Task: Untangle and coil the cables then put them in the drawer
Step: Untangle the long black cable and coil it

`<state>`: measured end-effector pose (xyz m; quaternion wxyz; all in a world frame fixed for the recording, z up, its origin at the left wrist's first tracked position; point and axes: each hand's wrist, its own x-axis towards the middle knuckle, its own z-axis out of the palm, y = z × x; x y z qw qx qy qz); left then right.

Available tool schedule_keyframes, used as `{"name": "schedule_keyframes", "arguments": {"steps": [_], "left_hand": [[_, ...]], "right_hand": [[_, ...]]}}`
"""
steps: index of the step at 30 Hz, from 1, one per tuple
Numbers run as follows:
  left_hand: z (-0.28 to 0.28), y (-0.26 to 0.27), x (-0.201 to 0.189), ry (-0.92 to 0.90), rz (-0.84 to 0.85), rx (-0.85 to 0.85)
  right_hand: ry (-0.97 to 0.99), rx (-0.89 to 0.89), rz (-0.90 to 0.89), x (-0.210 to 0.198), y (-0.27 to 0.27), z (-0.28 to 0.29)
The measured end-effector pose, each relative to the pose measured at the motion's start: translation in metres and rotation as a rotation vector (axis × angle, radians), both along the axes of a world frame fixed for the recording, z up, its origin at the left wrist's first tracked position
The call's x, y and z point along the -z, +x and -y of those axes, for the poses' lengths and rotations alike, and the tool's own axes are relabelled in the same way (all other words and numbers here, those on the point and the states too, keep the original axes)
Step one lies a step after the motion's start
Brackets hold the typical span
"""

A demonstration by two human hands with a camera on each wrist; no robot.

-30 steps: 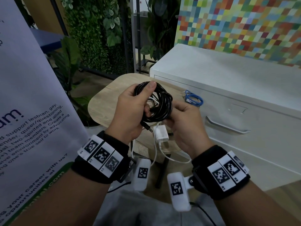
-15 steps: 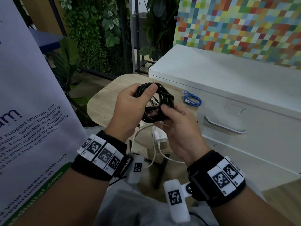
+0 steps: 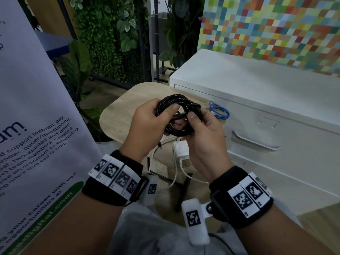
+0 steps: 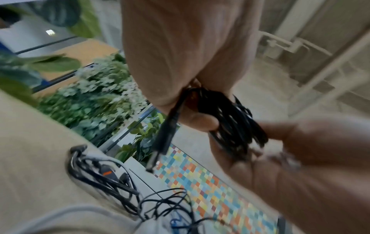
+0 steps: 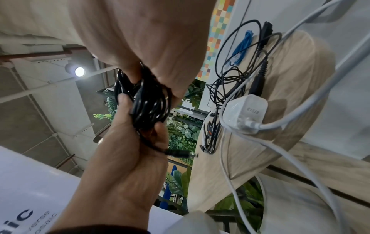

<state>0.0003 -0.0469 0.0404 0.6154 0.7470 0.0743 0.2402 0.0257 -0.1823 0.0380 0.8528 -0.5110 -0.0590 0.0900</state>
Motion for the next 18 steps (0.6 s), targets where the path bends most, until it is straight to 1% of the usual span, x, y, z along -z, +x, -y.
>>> {"name": "schedule_keyframes", "arguments": {"steps": [2, 3, 6, 9, 12, 18], "left_hand": [[-0.002, 0.000, -0.003, -0.107, -0.053, 0.088], [-0.003, 0.001, -0.003, -0.136, -0.069, 0.106], [-0.003, 0.003, -0.002, -0.135, -0.039, 0.045], [0.002, 0.004, -0.002, -0.085, 0.036, -0.005], [0.006, 0.006, -0.007, -0.012, 0.058, -0.010], [0.005, 0.009, -0.015, 0.088, 0.049, 0.011]], "right_hand": [[-0.007, -0.025, -0.003, -0.001, 0.001, 0.002], [-0.044, -0.043, 0.022, -0.002, 0.002, 0.003], [-0.228, -0.123, 0.131, -0.007, 0.009, 0.011], [-0.363, -0.199, 0.170, -0.014, 0.019, 0.019], [-0.372, -0.294, 0.162, -0.021, 0.023, 0.021], [-0.341, -0.461, 0.097, -0.028, 0.023, 0.024]]}}
